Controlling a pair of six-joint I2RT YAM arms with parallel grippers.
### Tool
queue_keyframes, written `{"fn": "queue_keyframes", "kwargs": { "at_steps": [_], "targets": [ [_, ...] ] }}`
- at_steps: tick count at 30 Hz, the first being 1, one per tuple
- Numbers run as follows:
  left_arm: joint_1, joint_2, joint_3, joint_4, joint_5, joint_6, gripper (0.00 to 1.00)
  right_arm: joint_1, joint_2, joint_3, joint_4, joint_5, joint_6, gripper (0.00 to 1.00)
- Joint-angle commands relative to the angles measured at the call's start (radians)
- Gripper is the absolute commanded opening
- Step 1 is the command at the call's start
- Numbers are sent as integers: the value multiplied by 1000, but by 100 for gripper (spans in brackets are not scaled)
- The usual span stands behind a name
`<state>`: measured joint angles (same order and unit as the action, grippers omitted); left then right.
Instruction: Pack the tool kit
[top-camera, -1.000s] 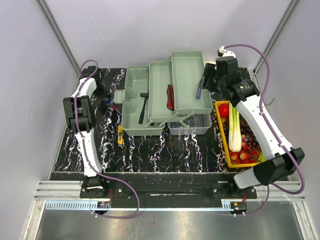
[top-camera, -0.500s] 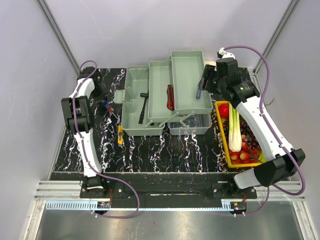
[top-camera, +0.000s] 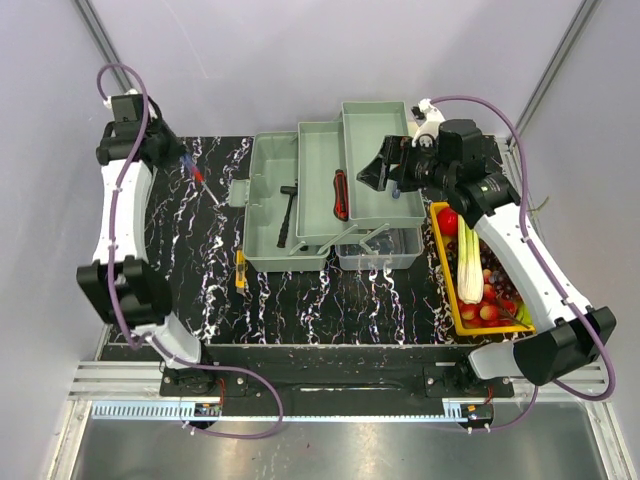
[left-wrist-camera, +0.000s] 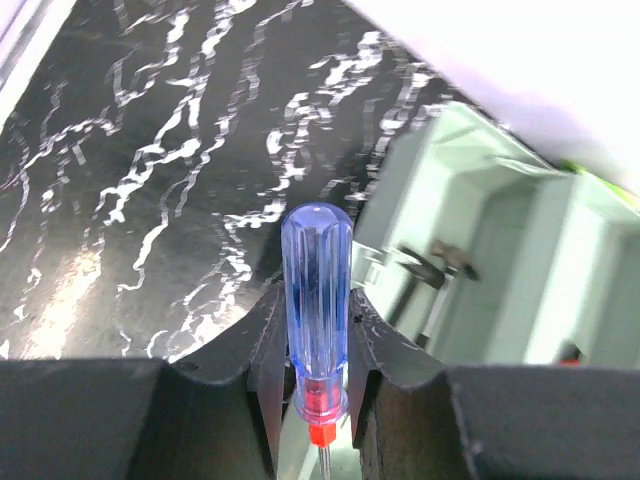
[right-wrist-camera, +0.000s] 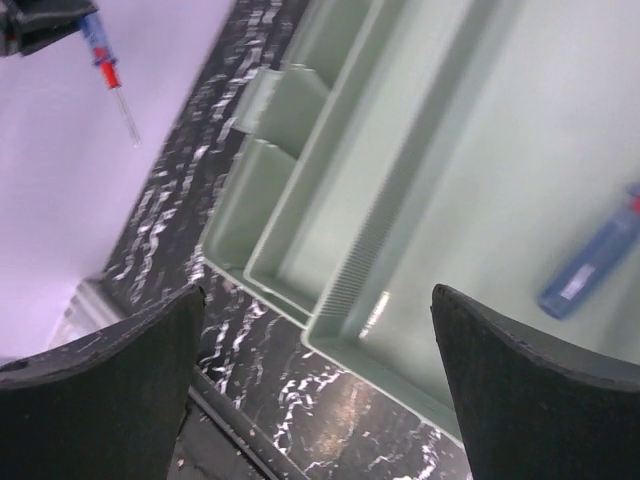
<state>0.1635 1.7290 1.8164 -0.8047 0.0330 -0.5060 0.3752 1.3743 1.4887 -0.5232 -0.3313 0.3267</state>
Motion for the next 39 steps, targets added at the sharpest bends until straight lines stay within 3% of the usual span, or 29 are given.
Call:
{"fn": "queue_keyframes", "kwargs": {
  "at_steps": [1, 9, 16, 21, 27, 36, 39],
  "targets": [
    [-74, -141, -52, 91, 154, 83, 0, 8, 9, -7, 181, -271, 34, 99],
    [-254, -313, -166, 336, 435, -46, 0, 57, 55, 4, 305, -362, 57, 99],
    [-450, -344, -258, 600, 493, -244, 0, 103, 111, 18, 396, -399, 139, 97],
    [-528, -286, -221, 636, 522, -261, 0, 129, 140, 16, 431, -408, 169, 92],
    [-556, -253, -198, 650, 554, -272, 0, 136, 154, 16, 430, -413, 186, 63],
    [-571, -227, -181, 657, 577, -284, 0, 137, 167, 15, 457, -445, 202, 42],
    [-572, -223, -174, 659, 579, -284, 4, 137, 178, 25, 451, -437, 212, 14]
  ]
}}
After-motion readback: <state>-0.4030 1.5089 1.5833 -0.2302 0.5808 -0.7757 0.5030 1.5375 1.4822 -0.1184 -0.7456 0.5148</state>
